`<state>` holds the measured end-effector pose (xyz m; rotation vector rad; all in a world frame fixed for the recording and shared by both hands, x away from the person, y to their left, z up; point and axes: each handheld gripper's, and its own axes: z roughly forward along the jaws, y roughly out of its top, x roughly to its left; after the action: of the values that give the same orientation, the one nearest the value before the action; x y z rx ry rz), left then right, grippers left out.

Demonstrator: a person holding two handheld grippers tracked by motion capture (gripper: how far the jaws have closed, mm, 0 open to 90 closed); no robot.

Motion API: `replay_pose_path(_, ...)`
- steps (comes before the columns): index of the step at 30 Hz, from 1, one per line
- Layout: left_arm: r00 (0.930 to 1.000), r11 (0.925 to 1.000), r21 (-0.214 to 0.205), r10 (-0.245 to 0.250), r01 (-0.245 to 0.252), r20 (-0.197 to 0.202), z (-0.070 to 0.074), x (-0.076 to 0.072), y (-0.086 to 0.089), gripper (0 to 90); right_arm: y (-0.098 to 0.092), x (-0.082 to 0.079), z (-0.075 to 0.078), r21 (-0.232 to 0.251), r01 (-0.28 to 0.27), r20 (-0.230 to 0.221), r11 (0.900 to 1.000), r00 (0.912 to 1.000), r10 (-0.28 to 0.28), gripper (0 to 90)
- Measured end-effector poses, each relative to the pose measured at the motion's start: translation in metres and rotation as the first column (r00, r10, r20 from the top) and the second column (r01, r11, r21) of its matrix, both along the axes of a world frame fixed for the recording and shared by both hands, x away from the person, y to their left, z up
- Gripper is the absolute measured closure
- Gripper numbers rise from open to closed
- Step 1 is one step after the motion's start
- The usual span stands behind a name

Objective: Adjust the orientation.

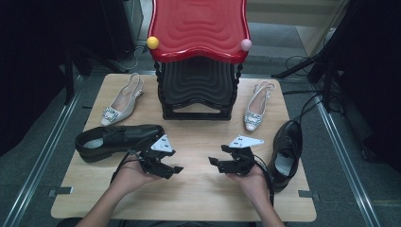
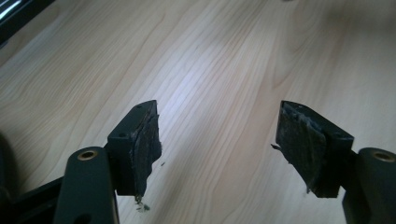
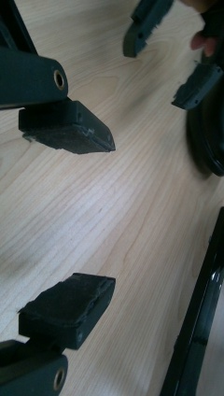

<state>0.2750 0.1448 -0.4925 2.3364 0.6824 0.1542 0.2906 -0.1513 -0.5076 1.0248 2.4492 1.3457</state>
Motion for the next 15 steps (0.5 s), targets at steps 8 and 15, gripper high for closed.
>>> replay_pose_path(8,0.9979,0.9981,-0.060,-0.017,0.014,-0.062,0.001,-0.004,0.019,36.1,0.020,-0.007,-0.001,-0.033,-0.089,-0.113,0.9955,0.9900,0.085,34.9)
replay_pose_path(15,0.9989,0.9966,-0.083,-0.006,0.003,-0.046,0.004,-0.010,0.035,38.8,0.027,-0.010,-0.002,-0.050,-0.124,-0.086,0.9911,0.9892,0.119,41.7)
